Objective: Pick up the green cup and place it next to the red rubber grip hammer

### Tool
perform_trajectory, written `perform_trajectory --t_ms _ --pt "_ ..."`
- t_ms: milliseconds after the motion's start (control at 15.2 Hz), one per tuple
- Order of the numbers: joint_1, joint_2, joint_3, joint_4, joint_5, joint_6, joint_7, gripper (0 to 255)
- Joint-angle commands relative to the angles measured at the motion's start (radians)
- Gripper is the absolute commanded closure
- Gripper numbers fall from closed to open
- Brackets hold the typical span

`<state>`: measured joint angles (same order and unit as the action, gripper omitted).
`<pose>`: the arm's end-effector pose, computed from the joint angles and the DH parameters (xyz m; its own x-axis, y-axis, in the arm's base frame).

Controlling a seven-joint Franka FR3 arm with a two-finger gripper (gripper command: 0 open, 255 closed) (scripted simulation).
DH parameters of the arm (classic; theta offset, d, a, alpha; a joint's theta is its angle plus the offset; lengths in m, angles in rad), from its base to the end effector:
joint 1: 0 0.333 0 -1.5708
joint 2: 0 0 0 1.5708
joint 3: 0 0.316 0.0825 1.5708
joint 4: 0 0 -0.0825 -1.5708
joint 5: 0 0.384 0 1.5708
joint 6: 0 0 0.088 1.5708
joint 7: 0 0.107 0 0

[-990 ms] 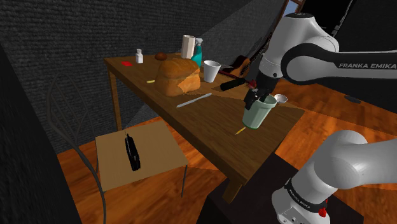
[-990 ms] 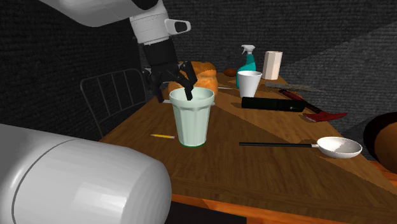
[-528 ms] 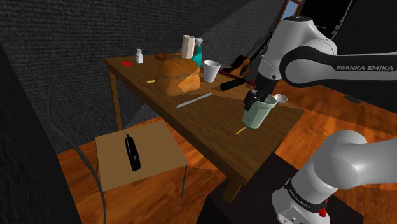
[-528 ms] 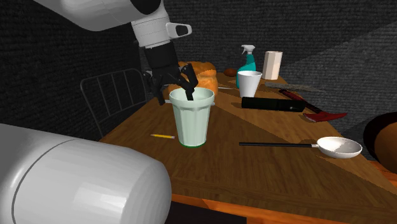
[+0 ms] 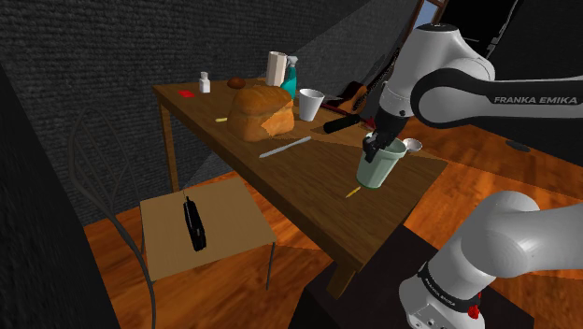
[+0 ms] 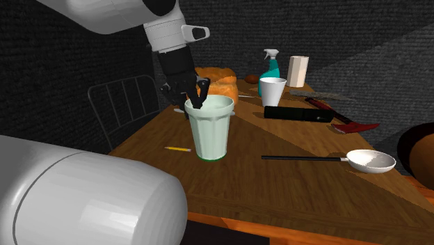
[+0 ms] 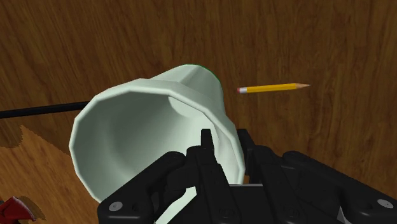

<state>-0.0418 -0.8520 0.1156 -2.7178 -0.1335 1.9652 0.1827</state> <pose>0.3064 0.0141 0.4725 0.9885 -0.0853 0.1251 -0.1086 -0.9751 0.1933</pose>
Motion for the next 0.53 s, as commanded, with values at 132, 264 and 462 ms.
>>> perform_trajectory --t_ms 132,264,462 --pt "0.000 0.000 0.000 0.000 0.000 0.000 0.000 255" --pt "0.000 -0.003 -0.001 0.025 0.001 -0.027 -0.005 255" --pt "-0.001 -0.006 -0.003 0.064 0.002 -0.068 -0.013 255"
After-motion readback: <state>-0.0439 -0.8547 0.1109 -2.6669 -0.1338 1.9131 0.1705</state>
